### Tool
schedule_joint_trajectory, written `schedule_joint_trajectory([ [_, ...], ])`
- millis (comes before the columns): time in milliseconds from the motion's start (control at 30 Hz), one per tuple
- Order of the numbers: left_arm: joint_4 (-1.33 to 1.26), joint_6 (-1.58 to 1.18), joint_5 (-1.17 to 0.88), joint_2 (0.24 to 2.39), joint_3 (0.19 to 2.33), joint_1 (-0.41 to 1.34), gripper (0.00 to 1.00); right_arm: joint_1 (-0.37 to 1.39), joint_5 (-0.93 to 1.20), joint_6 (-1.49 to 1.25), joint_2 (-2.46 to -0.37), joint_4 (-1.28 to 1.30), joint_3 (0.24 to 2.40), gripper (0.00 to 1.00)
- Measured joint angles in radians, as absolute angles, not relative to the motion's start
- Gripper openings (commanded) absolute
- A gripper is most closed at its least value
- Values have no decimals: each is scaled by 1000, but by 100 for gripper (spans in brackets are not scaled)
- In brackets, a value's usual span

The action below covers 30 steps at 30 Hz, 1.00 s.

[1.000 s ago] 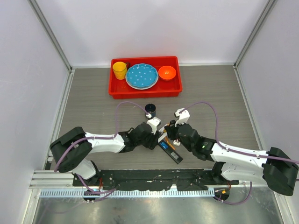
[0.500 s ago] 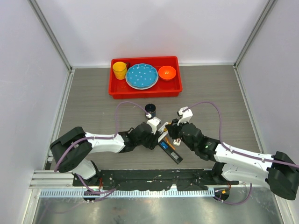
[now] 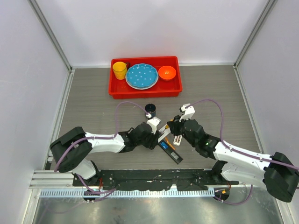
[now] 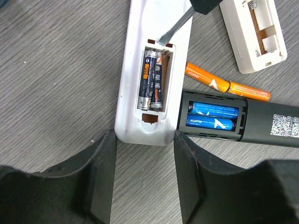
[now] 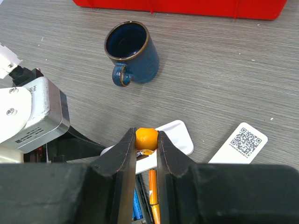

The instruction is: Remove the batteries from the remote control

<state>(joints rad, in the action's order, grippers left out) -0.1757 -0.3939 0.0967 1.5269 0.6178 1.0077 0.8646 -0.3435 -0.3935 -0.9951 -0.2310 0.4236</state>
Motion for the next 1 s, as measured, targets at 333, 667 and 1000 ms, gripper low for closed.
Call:
schedule_joint_trajectory([
  [333, -176, -393, 97, 1527, 618, 1008, 0, 853, -303, -392, -1030, -277, 424, 1],
  [667, -176, -394, 97, 1527, 618, 1008, 0, 842, -276, -395, -1049, -296, 424, 1],
  [1000, -176, -395, 97, 1527, 618, 1008, 0, 833, -254, -413, -1047, -295, 424, 1],
])
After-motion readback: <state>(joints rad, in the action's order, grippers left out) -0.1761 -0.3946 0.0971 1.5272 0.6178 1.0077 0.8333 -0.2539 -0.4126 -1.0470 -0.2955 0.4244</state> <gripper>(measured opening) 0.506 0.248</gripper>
